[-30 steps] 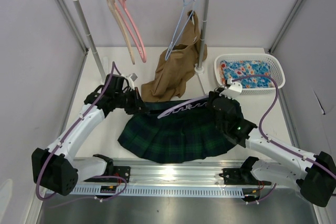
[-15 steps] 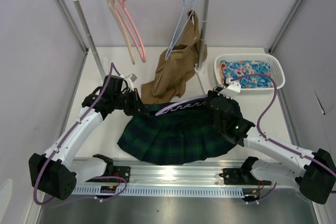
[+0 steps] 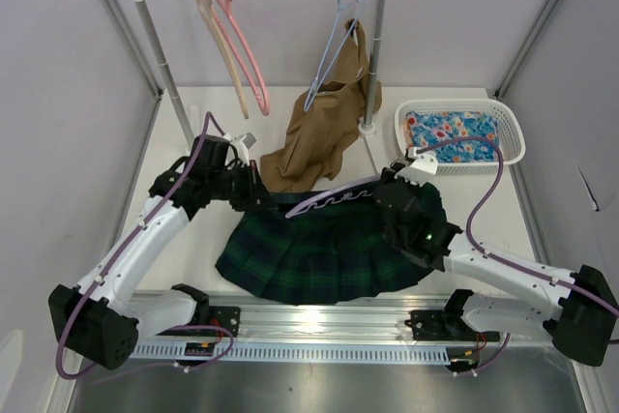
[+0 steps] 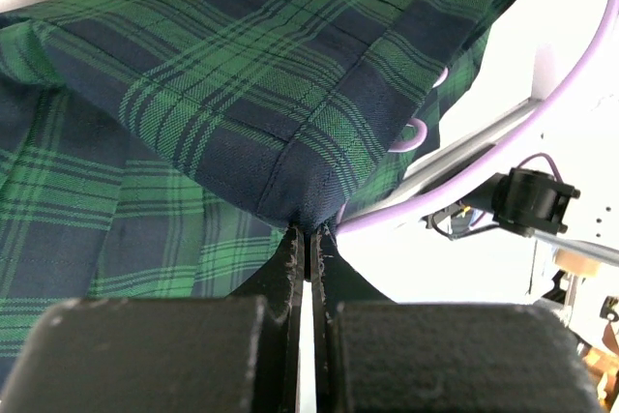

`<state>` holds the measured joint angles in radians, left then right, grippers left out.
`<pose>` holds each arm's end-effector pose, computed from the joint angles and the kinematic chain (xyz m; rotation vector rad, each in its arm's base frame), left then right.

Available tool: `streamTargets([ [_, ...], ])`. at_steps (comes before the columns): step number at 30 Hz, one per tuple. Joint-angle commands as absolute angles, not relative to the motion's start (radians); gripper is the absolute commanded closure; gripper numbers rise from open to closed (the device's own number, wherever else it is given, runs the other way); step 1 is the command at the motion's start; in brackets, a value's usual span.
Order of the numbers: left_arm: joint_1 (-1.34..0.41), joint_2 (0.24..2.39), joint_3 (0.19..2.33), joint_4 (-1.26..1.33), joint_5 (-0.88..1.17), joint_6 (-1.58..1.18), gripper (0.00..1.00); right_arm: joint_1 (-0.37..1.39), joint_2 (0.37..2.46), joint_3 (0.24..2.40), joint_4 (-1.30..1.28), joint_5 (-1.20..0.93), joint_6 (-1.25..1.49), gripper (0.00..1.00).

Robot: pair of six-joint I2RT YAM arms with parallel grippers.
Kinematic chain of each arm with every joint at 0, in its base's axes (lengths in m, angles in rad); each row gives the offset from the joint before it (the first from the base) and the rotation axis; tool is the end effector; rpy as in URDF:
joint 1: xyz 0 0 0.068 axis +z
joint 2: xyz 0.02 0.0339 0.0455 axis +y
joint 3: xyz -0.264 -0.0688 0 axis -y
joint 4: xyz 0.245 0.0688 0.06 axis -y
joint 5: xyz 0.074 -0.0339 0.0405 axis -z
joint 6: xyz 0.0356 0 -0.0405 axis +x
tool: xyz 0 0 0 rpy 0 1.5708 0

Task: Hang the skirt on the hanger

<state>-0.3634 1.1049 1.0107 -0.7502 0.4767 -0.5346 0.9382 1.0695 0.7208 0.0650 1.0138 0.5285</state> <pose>0.2009 -0.0939 0.3071 0.0164 2.5293 -0.9668 0.1621 0.1700 0.2917 0.3248 1.6905 0.1423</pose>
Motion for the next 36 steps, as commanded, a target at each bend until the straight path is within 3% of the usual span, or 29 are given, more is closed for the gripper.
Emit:
streamTargets([
  [1, -0.396, 1.072, 1.075, -0.753, 0.491, -0.554, 1.00, 0.928, 1.077, 0.775, 0.020, 1.172, 0.492, 1.00],
  [23, -0.436, 1.037, 1.074, -0.813, 0.449, -0.506, 1.00, 0.831, 1.083, 0.801, -0.121, 1.108, 0.612, 1.00],
  [36, -0.449, 1.075, 1.127, -0.781, 0.462, -0.551, 1.00, 0.916, 1.126, 0.798, -0.071, 1.219, 0.588, 1.00],
])
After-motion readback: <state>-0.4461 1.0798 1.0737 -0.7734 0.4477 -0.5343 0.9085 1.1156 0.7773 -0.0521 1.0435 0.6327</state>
